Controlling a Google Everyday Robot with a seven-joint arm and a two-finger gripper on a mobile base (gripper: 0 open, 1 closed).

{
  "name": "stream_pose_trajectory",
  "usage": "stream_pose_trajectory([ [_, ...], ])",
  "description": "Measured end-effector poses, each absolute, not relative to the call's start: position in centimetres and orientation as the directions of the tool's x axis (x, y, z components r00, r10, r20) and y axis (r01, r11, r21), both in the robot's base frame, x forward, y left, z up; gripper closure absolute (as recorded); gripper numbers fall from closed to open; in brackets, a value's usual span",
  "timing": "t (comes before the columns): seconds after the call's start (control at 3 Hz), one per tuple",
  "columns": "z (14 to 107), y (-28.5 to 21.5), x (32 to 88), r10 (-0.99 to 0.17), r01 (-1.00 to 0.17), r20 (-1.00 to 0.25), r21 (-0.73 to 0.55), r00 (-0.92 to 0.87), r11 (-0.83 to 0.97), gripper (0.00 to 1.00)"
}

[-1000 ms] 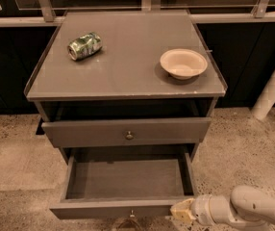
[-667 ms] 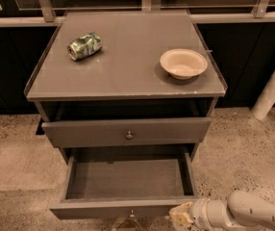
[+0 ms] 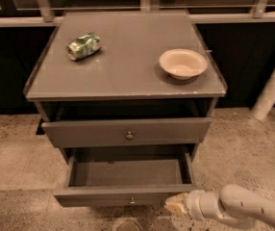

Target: Close middle drawer

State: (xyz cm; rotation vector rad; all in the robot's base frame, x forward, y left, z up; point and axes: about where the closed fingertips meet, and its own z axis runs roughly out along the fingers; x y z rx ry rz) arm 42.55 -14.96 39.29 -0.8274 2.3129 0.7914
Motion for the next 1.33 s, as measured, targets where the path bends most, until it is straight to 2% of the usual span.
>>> stream_pose_trajectory([
  [0.33,38.9,-14.5,47.0,-0.41,-0.733,-0.694,0.251,-0.592,0.633,1.0],
  [0.67,39.1,-14.5,48.1,-0.418,-0.739,-0.703,0.228,-0.576,0.635,1.0],
  [1.33,40.7,-15.0,54.5,-0.464,-0.721,-0.759,0.009,-0.456,0.693,1.0],
])
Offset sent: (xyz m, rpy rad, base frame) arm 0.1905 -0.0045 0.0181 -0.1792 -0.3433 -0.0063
